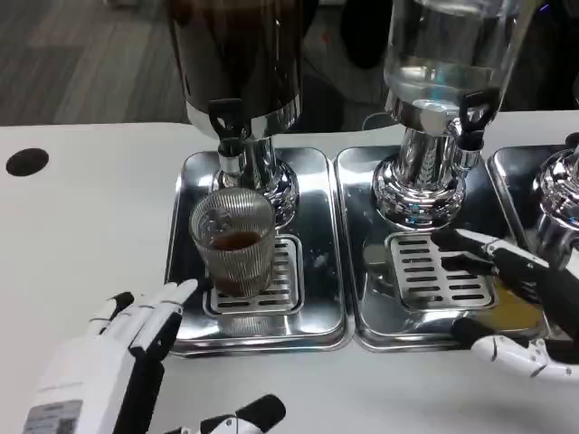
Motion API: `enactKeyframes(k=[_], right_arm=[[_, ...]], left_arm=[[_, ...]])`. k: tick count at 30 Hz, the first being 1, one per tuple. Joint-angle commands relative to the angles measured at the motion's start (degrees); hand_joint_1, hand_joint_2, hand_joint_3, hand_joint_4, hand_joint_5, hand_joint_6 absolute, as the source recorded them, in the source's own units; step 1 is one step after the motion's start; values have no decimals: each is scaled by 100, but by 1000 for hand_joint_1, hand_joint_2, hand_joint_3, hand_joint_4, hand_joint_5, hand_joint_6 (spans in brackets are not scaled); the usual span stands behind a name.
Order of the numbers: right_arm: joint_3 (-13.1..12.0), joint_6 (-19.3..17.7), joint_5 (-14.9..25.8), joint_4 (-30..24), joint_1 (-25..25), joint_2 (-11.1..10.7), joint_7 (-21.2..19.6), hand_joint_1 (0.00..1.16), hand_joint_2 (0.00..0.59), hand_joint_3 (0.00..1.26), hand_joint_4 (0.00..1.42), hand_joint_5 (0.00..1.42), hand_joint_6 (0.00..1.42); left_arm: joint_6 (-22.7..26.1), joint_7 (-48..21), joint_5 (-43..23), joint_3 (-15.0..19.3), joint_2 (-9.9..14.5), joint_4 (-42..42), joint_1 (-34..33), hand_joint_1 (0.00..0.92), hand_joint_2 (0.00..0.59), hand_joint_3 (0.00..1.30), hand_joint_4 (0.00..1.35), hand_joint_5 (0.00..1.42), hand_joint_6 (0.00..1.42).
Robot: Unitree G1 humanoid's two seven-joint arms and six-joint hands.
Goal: Grasp the cup under the faucet to collect the drink, then remove the cup.
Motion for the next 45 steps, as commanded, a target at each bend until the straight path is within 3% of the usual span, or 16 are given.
enactKeyframes(k=[1, 16, 21, 34, 45], right_arm=[[151, 203, -98, -3, -283, 99, 34, 556, 226, 168, 131, 194, 139], [649, 976, -510, -289, -908, 545, -94, 574, 218, 159, 109, 169, 152], [874, 1278, -728, -146, -1333, 835, -211, 583, 212, 167, 109, 178, 160], [1304, 1682, -1213, 243, -2059, 1347, -411, 626, 176, 151, 110, 170, 161], [1543, 1801, -1436, 341, -2262, 1595, -565, 657, 139, 103, 62, 124, 122]], left_arm=[[-143, 198, 143, -81, -19, 114, 204, 0, 45, 210, 154, 218, 114], [-238, 474, 372, -259, -41, 111, 629, 0, 48, 215, 145, 225, 113], [-334, 639, 355, -228, -14, 118, 873, 0, 48, 211, 143, 228, 113], [-562, 865, 282, 45, 37, 103, 1305, 0, 49, 217, 152, 231, 117], [-730, 917, 236, 149, 32, 208, 1482, 0, 49, 218, 154, 231, 130]])
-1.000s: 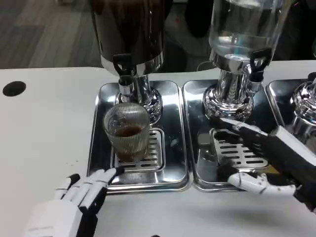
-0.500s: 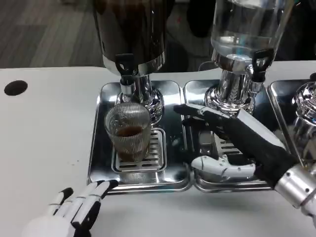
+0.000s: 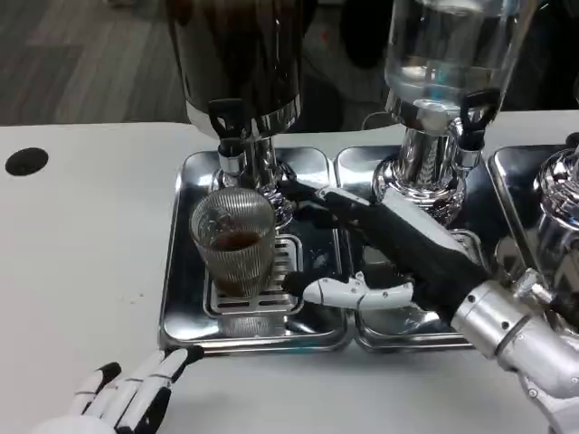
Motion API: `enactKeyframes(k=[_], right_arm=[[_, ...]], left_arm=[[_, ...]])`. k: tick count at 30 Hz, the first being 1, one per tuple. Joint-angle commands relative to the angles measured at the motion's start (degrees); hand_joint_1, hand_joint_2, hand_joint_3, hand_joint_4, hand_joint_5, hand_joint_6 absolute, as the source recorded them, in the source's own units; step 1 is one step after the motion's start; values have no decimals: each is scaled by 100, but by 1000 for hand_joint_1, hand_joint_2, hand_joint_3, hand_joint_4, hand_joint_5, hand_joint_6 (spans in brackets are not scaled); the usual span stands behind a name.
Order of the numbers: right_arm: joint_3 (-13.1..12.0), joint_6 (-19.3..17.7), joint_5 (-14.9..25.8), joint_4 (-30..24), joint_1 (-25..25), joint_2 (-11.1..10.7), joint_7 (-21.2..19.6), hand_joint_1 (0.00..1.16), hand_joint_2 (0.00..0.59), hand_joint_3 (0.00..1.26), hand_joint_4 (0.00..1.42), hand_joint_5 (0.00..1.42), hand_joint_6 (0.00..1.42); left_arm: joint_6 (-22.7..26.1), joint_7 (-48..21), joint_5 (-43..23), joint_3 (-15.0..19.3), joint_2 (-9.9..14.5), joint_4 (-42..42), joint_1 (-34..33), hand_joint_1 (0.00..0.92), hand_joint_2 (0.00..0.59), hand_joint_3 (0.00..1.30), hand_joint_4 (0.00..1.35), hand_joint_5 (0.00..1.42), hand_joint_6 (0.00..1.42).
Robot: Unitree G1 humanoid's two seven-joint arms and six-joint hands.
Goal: Grasp the cup under the faucet to collect the drink, then remove the cup.
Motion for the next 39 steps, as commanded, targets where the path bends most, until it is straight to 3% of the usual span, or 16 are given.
enactKeyframes(k=[1, 19, 39], right_arm=[[74, 75, -87, 25, -118, 101, -144, 660, 137, 99, 51, 114, 105], [175, 23, -119, 481, -369, 317, -257, 666, 135, 62, 0, 59, 82], [241, -281, -198, 1509, -948, 670, -544, 666, 135, 75, 1, 71, 82]], left_arm=[[-99, 103, -47, 87, 16, 118, 109, 0, 49, 218, 154, 231, 130], [-231, 95, -52, 206, -2, 132, 261, 0, 58, 227, 154, 242, 134], [-248, -22, -173, 304, 45, 209, 284, 0, 60, 227, 160, 242, 135]])
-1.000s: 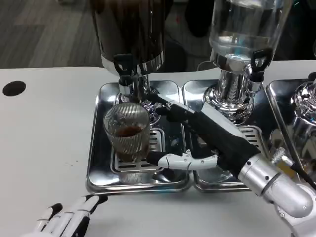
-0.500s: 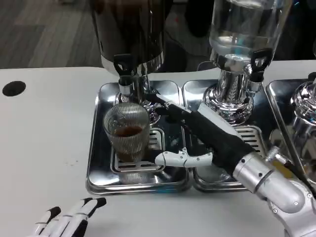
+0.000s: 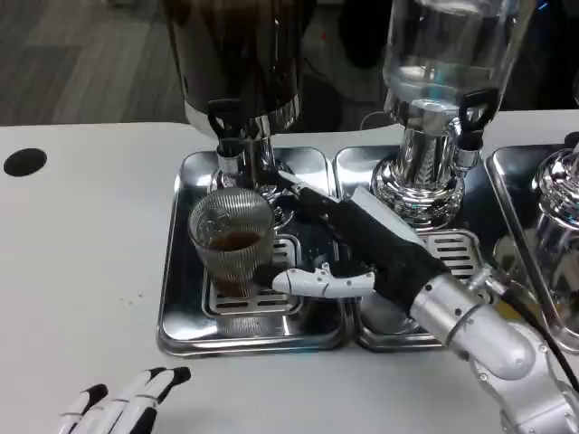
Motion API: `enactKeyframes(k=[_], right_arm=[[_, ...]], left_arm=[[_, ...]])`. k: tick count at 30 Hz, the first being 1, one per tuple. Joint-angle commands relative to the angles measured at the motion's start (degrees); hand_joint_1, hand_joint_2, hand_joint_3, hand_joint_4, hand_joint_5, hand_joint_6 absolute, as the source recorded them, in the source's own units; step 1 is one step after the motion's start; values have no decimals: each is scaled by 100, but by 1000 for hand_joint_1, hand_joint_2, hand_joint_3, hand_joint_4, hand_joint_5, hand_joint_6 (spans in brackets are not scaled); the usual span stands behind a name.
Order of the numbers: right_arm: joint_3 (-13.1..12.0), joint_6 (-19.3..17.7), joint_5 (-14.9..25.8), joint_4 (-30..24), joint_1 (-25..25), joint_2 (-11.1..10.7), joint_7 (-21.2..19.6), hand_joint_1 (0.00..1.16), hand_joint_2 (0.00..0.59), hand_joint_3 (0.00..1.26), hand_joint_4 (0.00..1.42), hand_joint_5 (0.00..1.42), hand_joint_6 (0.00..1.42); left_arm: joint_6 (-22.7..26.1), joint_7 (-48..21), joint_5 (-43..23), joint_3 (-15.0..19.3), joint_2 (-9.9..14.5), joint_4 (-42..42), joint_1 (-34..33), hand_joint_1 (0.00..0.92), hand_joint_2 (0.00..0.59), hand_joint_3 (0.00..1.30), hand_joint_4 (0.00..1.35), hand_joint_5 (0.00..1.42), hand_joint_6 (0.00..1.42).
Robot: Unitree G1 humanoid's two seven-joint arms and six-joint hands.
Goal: Grasp the cup under the faucet to collect the drink, then remove the cup.
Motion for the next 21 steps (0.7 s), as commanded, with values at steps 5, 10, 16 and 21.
enactKeyframes(k=[5, 10, 16, 21], right_arm=[[51, -227, -52, 417, -387, 146, -170, 666, 135, 75, 5, 71, 82], [62, -302, -49, 721, -566, 256, -232, 673, 132, 76, 9, 72, 82], [70, -425, -31, 1124, -775, 369, -253, 680, 131, 76, 11, 72, 82], [67, -516, -46, 1417, -934, 442, -291, 684, 131, 77, 12, 72, 82]], left_arm=[[-30, -98, -143, 87, 58, 57, 51, 0, 61, 227, 163, 242, 136], [-12, -191, -210, 117, 62, 110, -5, 0, 61, 227, 163, 242, 136], [8, -301, -315, 223, 81, 137, -98, 0, 61, 229, 163, 242, 136], [20, -390, -385, 245, 95, 182, -155, 0, 61, 234, 164, 242, 136]])
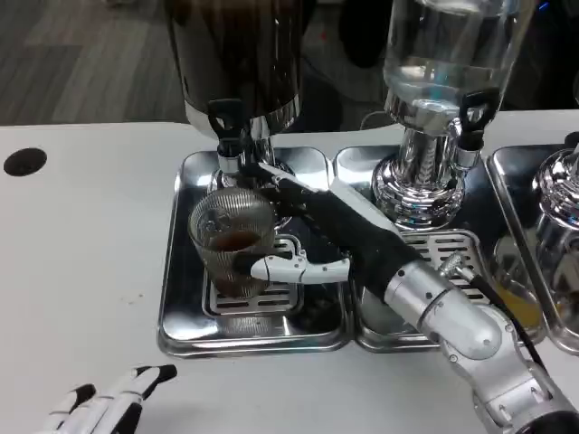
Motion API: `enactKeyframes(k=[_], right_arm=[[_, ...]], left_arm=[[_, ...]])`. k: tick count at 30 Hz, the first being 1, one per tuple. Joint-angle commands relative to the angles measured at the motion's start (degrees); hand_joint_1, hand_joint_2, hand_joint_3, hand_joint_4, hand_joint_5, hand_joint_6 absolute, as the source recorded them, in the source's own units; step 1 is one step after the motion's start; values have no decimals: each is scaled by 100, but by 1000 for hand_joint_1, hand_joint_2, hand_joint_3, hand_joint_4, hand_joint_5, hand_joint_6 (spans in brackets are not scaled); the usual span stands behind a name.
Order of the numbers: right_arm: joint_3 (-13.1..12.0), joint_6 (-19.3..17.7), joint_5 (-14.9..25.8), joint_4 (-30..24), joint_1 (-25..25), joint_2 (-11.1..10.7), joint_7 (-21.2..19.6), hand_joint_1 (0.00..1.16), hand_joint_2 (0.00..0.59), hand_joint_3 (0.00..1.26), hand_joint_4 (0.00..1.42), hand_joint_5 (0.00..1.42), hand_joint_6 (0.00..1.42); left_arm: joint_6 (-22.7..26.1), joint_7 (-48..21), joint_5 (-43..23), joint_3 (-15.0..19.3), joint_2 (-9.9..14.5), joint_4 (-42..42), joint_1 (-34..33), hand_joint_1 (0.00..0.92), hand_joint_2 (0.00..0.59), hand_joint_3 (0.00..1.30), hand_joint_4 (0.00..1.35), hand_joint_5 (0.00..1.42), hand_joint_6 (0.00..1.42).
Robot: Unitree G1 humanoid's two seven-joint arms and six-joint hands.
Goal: Grasp the cup under the faucet to collect the drink, then remove the cup.
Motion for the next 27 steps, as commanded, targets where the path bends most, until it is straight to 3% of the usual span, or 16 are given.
enactKeyframes(k=[1, 18, 27], right_arm=[[5, -209, -19, 284, -269, 98, -91, 685, 131, 78, 12, 72, 82], [-6, -545, -36, 1225, -749, 324, -159, 705, 109, 73, 22, 83, 82], [14, -743, -139, 1437, -754, 382, -384, 814, 77, 63, 52, 117, 117]], left_arm=[[22, -140, -48, 39, 48, 117, -45, 0, 61, 235, 164, 242, 136], [37, -449, -285, 301, 95, 201, -215, 2, 67, 245, 164, 242, 150], [27, -568, -298, 350, 57, 235, -244, 3, 73, 259, 182, 242, 153]])
